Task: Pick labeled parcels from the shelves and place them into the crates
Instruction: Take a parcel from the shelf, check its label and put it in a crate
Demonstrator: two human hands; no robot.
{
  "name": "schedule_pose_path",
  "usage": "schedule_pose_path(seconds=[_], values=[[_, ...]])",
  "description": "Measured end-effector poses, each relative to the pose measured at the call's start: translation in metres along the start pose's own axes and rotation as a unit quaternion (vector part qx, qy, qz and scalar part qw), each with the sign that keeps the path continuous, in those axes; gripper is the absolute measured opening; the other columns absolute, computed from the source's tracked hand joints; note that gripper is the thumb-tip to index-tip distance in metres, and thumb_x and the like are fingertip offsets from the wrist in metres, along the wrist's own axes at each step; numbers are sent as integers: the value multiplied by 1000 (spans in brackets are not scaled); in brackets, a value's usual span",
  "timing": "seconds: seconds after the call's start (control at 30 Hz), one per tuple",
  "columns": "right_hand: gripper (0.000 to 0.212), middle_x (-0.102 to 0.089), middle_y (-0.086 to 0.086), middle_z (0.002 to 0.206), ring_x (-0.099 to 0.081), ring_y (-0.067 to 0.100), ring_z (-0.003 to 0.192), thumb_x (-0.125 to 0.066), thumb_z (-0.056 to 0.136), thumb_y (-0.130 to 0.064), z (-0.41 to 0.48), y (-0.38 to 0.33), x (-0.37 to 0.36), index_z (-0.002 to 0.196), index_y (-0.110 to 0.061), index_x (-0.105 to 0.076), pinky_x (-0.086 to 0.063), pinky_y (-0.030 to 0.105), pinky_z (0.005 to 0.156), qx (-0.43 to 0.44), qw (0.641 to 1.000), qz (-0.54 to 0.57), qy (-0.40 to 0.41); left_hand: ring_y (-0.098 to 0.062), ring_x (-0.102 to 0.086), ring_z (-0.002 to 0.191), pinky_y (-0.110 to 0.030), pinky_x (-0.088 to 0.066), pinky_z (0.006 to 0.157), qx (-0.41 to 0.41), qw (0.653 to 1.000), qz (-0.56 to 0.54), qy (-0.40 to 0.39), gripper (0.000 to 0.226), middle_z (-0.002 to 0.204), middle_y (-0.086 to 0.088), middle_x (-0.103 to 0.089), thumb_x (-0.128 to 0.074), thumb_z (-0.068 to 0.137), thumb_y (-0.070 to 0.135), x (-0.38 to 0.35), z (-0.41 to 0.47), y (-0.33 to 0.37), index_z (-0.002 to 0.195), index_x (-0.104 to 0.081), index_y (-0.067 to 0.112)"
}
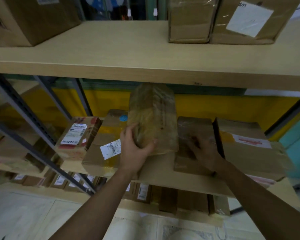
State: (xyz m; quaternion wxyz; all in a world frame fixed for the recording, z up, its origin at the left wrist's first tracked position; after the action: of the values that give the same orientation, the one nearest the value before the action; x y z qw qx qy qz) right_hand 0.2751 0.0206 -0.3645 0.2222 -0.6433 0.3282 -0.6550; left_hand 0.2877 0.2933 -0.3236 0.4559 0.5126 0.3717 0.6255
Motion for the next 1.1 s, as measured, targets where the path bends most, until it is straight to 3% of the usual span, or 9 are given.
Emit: schedule_pose_path(seconds=[0.17, 0.27, 0.37, 0.53, 0.63, 0.7, 0.83, 0.93, 1.1], values=[[50, -69, -2, 122, -66, 25, 111, -55, 90, -70, -20, -52, -6, 127, -37, -64, -53, 50, 99, -196, 889, 415, -5, -21, -59, 124, -33, -55, 94, 21, 979, -203, -28, 76, 137, 6, -57, -74, 73, 54, 9, -10, -7, 139, -48, 26], [58, -69, -5, 127, -66, 19, 113, -52, 85, -76, -31, -79, -19, 132, -42, -62, -57, 42, 89, -161, 882, 437, -70, -33, -58, 122, -51, -49, 97, 68, 953, -291, -45, 79, 134, -8, -61, -81, 64, 67, 3, -20, -20, 129, -58, 29], [35, -64, -9, 128, -63, 12, 112, -52, 100, -49, -33, -92, -20, 134, -42, -56, -53, 24, 70, -100, 904, 413, -45, -34, -60, 119, -52, -49, 97, 136, 913, -382, -40, 94, 126, -11, -66, -86, 52, 69, 0, -30, -27, 128, -60, 20], [101, -46, -9, 146, -50, 20, 131, -81, 76, -50, -35, -89, -18, 158, -41, -22, -50, 45, 100, -137, 889, 435, -36, -33, -61, 124, -44, -57, 90, 180, 830, -525, -49, 101, 137, -15, -63, -81, 61, 62, 5, -40, -20, 143, -52, 12], [77, -70, -2, 128, -68, 25, 115, -85, 67, -57, -33, -95, -22, 136, -35, -57, -53, 56, 99, -160, 845, 503, -92, -40, -55, 130, -57, -45, 104, 196, 859, -470, -50, 67, 142, -17, -59, -52, 93, 54, 3, -36, -15, 146, -50, 14], [65, -75, -4, 118, -72, 23, 108, -86, 68, -60, -29, -95, -20, 126, -37, -65, -56, 55, 96, -136, 858, 491, -60, -34, -60, 125, -54, -47, 103, 192, 902, -387, -14, 46, 141, -14, -60, -44, 103, 42, 12, -29, -14, 147, -47, 28], [41, -73, -13, 112, -71, 7, 101, -75, 89, -38, -29, -98, -13, 126, -36, -59, -62, 34, 77, -48, 912, 407, 31, -16, -56, 124, -40, -52, 97, 45, 983, -178, -2, 70, 144, 2, -52, -63, 84, 64, 32, -20, 9, 146, -33, 55], [42, -69, -17, 116, -66, -4, 103, -72, 93, -29, -32, -103, -13, 131, -32, -54, -56, 23, 80, 5, 937, 344, 52, -9, -55, 129, -33, -54, 96, 11, 983, -138, -122, 74, 142, 17, -53, -67, 77, 68, 12, -25, 21, 144, -37, 53], [40, -67, -13, 127, -65, 4, 111, -60, 101, -35, -34, -103, -13, 140, -36, -51, -57, 36, 92, 16, 948, 316, 19, -10, -61, 123, -31, -55, 95, 38, 973, -199, -115, 51, 127, 25, -62, -63, 97, 41, 6, -30, 15, 142, -38, 44]])
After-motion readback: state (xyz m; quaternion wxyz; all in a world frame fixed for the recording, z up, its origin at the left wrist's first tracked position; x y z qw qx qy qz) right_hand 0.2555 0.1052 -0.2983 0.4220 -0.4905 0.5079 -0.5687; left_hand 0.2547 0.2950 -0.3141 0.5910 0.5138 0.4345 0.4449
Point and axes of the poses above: each hand's wrist, its own z-axis towards the middle knuckle, its own x-axis out of the back of the hand, y = z × x, the point moved 5 cm from there along z, towards the middle knuckle
